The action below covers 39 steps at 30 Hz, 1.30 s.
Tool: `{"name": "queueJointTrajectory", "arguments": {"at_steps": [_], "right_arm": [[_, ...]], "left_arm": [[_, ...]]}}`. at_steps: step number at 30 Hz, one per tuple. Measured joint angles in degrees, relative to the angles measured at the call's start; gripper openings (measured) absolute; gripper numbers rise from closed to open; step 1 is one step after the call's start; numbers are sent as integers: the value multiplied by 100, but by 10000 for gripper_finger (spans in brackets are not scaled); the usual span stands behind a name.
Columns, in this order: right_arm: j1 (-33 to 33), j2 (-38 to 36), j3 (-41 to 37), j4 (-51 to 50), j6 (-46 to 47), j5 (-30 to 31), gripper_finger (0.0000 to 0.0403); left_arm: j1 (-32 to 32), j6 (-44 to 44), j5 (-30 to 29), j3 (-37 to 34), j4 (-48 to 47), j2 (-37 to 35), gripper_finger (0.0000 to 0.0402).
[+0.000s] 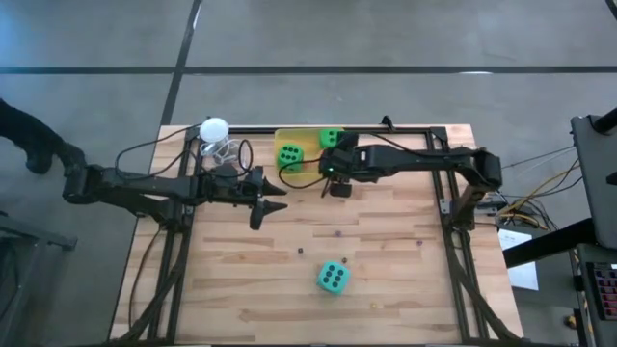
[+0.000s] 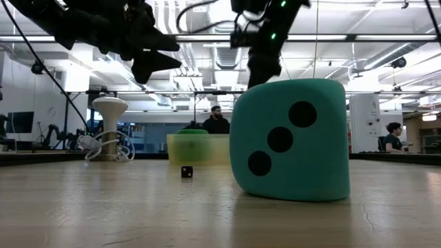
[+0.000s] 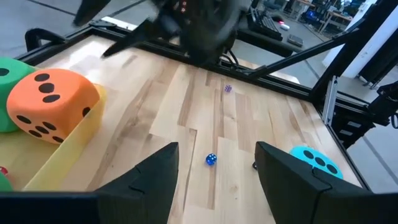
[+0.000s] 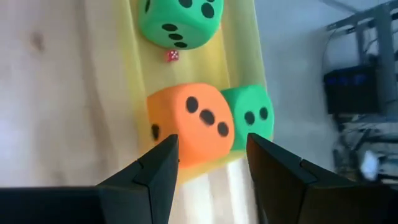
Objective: Pick & Place Dice
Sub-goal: Put the violet small die into the yellow bin
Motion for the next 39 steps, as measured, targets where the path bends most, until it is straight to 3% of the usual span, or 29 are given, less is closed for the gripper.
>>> {"name": "queueJointTrajectory", "arguments": {"at_steps": [6,12,17,26,31,39], "right_arm": [[181,-651,-84,-948,1267,-440,185],[480,-1327,-254,-2159,2493,-1367,182],[866,-1931,-688,-2573,3216,-2083,173],[1637,-3221,-2236,-2556,5089,-2232,156],[1989,-3870,-3171,-2371,6176,-2628,150],[2387,-4274,-4212,-1899,7407,-3136,139]], "left_arm": [[0,-2,24,0,-45,-2,216],[0,-2,35,0,-58,-2,216],[0,-13,35,0,-67,-2,216],[0,-17,34,0,-94,-2,216],[0,-15,33,0,-94,-2,216],[0,-17,33,0,-93,-2,216]]}}
